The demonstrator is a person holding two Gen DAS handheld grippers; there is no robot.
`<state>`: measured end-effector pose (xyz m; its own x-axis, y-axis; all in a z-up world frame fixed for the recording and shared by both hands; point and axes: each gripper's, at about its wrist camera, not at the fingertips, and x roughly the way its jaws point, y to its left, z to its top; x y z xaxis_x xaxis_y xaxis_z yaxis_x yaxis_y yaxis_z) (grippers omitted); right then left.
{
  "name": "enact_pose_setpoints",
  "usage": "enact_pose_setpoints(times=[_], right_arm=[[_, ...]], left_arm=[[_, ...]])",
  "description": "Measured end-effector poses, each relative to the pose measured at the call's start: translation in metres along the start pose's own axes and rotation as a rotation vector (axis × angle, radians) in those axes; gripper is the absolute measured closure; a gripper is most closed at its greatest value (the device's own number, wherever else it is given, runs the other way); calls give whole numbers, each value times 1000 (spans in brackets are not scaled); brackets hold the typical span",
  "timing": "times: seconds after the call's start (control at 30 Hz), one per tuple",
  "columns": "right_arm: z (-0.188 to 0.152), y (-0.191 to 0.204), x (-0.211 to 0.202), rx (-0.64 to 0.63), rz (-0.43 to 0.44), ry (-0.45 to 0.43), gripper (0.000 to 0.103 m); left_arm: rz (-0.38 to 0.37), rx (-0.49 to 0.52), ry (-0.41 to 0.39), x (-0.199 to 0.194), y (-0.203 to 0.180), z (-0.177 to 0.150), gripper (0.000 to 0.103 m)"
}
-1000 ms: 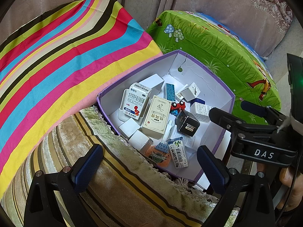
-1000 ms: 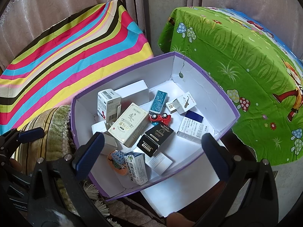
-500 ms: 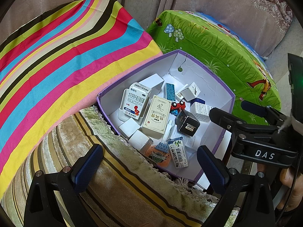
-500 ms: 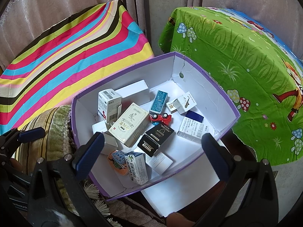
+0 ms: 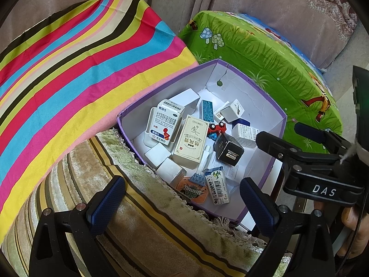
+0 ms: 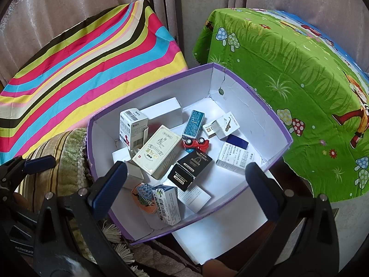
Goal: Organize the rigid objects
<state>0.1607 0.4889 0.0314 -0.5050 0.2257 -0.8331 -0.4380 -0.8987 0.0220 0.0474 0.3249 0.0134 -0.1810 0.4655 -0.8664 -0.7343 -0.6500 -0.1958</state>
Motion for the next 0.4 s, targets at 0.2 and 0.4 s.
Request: enact_pose_setpoints(times=[0.2,0.4], right_arm=[[0,-1,0,-1,1,-1,0],[1,1,0,1,2,1,0]], left_arm=[[-2,8,11,3,-1,2,1],[3,29,14,4,-3,3,1]])
